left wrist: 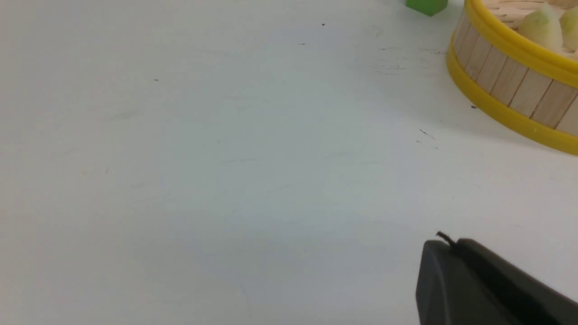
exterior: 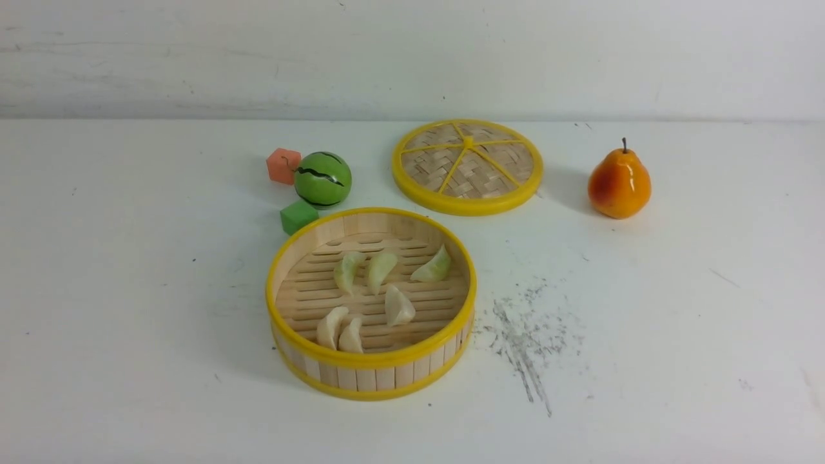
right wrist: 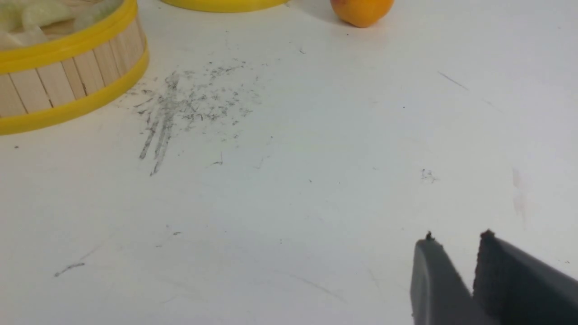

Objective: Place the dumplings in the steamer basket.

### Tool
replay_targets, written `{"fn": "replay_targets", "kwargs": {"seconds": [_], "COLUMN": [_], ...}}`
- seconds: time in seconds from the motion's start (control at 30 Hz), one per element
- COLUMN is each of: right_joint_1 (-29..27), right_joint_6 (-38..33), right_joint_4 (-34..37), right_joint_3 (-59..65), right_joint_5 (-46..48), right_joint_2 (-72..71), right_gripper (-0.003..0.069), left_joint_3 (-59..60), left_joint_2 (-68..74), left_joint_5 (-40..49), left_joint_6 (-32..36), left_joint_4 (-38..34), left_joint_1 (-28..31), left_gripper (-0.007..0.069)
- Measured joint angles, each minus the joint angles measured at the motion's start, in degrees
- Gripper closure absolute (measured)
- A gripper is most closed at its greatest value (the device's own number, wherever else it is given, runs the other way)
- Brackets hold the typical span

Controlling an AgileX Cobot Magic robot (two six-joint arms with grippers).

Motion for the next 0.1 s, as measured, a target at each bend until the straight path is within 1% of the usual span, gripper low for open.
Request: {"fn": "replay_targets", "kwargs": {"seconds": [0.1], "right_joint_1": [0.00], "right_joint_6": [0.00], "right_joint_4": [0.00], "right_joint_3": [0.00], "right_joint_5": [0.00], "right_joint_2": [0.00], "right_gripper": [0.0499], "left_joint_3": [0.00], "left_joint_2": [0.00], "left_joint_5": [0.00], "left_joint_6": [0.00], "left_joint_4": [0.00], "left_joint_1": [0.00], "left_gripper": [0.0624]}}
